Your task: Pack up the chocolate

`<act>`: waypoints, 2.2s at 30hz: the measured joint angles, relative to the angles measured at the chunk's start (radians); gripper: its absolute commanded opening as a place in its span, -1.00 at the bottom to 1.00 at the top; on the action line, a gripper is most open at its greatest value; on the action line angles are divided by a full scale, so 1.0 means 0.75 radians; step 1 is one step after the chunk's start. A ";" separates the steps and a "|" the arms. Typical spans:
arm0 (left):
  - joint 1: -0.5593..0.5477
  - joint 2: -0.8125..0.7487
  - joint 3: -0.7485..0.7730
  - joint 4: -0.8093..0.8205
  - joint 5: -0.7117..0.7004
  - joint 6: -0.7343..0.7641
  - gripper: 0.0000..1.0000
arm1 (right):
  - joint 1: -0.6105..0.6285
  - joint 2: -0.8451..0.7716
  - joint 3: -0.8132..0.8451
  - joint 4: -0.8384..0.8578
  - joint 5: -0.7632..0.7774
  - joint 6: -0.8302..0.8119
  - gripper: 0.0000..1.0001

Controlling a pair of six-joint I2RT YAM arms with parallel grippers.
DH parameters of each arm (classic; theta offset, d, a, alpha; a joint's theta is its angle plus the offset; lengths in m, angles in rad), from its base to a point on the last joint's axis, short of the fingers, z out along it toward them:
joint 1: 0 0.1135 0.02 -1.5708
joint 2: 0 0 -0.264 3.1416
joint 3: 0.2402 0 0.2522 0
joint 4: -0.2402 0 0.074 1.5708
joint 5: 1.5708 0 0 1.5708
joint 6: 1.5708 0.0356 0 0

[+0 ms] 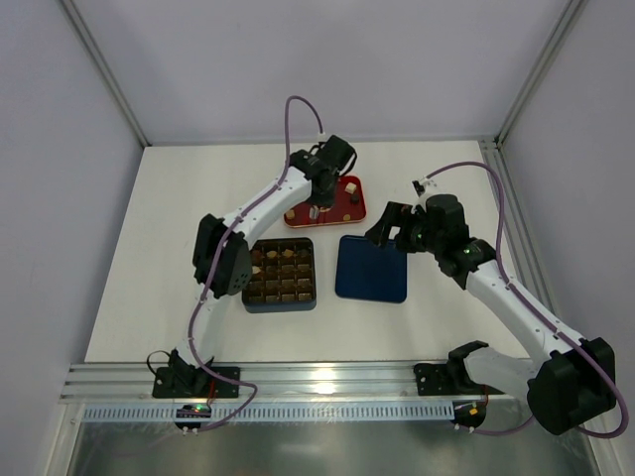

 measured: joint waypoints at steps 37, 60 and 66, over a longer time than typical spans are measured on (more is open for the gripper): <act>-0.124 -1.324 -1.158 -0.148 0.197 -0.172 -0.64 | 0.012 0.157 0.001 0.103 -0.007 0.039 0.83; -0.162 -1.321 -1.262 -0.114 0.191 -0.252 -0.46 | 0.017 0.158 0.000 0.107 -0.006 0.041 0.83; -0.165 -1.321 -1.262 -0.115 0.175 -0.253 -0.39 | 0.017 0.158 0.000 0.107 -0.006 0.041 0.83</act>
